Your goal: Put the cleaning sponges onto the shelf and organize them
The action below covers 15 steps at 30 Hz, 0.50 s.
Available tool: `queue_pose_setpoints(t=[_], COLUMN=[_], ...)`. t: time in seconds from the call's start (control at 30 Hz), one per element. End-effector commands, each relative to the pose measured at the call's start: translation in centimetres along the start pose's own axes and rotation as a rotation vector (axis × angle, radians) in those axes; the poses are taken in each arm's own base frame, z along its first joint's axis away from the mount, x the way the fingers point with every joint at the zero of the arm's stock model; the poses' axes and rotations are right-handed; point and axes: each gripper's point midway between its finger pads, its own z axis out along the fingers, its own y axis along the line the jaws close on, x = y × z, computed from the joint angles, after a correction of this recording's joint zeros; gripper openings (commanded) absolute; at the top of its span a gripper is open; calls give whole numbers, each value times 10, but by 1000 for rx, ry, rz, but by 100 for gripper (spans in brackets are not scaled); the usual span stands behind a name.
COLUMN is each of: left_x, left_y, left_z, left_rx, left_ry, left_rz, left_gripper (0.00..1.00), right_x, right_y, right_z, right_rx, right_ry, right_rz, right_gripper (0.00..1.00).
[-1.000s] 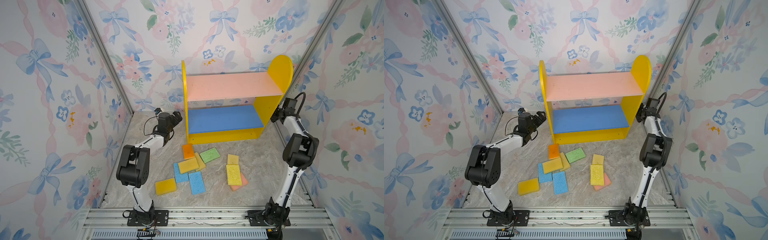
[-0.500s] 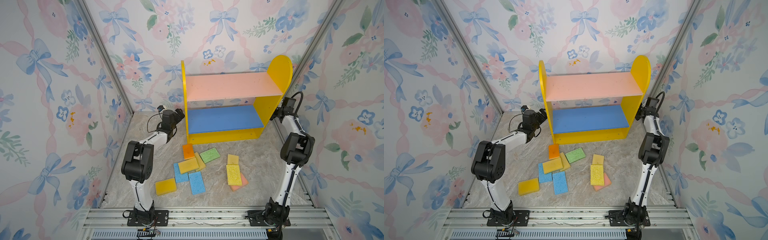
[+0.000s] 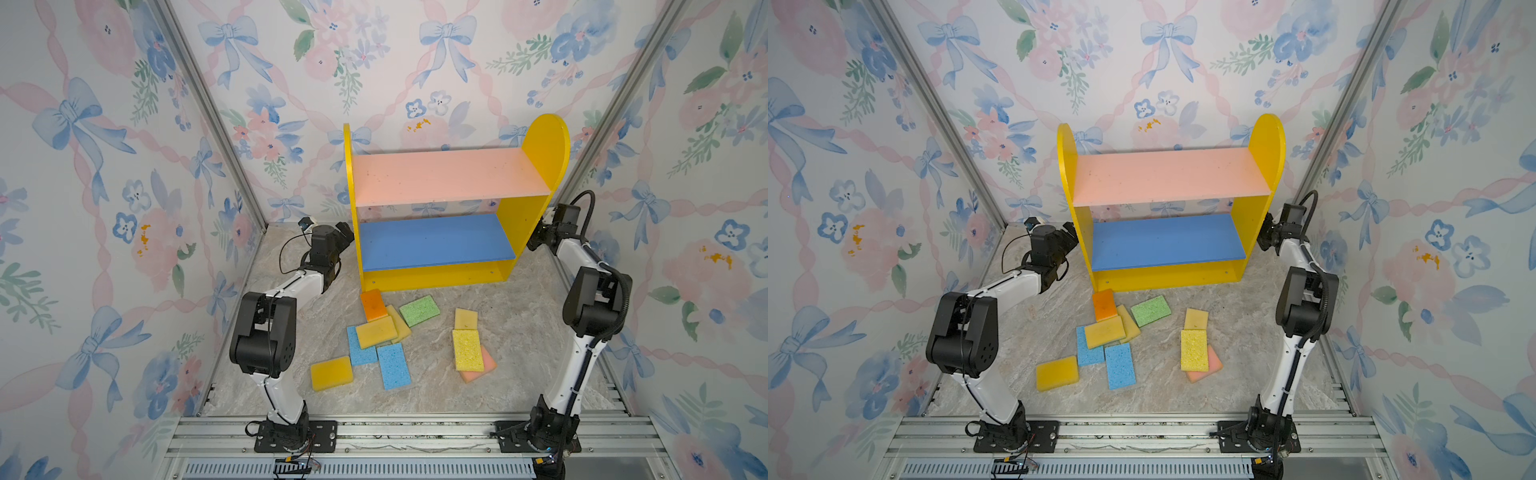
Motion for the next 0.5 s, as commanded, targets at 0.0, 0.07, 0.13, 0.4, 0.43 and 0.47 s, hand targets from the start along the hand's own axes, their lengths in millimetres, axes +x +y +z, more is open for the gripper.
queue_pose_setpoints(t=[0.0,0.07,0.13,0.4,0.43,0.47], left_x=[13,11,7,-5,-7,-8], left_y=[-37,-32,-23,-4,-3,-1], left_z=[-20,-26,-31,-48,-49,-51], left_rx=[137,133,120,113,113,112], left_ry=[60,60,52,45,42,41], left_rz=[71,77,75,68,68,68], left_gripper=[98,98,98,98,98,98], right_x=[118,129,141,193,196,199], right_y=[101,106,110,115,114,111], right_z=[0,-3,-7,-23,-24,-24], right_rx=[-243,-251,-259,-234,-225,-212], right_ry=[288,293,298,302,299,298], right_rz=[-165,-168,-166,-198,-203,-202], right_gripper=[97,97,97,97,97,97])
